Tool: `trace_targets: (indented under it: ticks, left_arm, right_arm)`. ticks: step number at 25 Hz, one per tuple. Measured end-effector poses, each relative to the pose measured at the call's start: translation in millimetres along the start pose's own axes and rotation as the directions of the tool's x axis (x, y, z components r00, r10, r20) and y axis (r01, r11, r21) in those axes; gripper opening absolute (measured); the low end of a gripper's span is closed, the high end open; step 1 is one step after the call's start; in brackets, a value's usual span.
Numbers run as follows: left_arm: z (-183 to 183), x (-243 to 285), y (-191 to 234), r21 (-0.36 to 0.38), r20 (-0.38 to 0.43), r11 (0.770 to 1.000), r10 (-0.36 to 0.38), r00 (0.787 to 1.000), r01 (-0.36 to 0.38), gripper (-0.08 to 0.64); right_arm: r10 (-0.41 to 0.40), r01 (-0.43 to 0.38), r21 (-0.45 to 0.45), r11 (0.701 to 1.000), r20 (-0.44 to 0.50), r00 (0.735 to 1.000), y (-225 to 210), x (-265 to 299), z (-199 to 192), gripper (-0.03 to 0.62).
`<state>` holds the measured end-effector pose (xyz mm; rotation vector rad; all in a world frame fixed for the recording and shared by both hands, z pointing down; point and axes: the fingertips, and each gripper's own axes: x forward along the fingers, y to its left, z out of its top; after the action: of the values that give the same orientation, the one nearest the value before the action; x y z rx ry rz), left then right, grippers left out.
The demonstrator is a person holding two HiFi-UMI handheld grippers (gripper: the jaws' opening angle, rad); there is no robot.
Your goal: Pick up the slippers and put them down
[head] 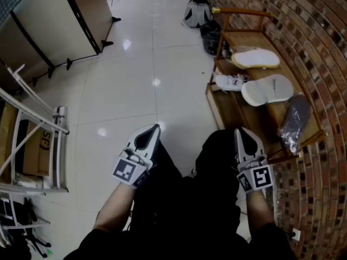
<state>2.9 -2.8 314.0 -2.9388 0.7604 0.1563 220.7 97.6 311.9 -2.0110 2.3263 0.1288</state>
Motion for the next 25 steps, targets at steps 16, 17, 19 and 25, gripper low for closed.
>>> trace_targets:
  ticks: [16,17,19,25]
  left_arm:
    - [31,154,-120,-0.268,-0.039,0.885,-0.404,0.914,0.380,0.068]
    - [30,166,-126,-0.325,-0.045,0.862,-0.426,0.904,0.390,0.095]
    - [26,189,-133,-0.430,-0.046,0.815,-0.451,0.891,0.390,0.152]
    - [7,252,-127,-0.813,-0.017,0.536,-0.412,0.911,0.227,0.259]
  right_arm:
    - [-0.044,0.045,-0.001,0.999,0.033,0.998,-20,-53,22,0.018]
    - [-0.048,0.048,0.005,0.999,0.033,0.998,-23,-55,22,0.018]
    - [-0.050,0.050,-0.001,0.999,0.041,0.998,-25,-56,24,0.018]
    - [-0.041,0.042,-0.022,0.999,0.056,0.998,-23,-59,27,0.018]
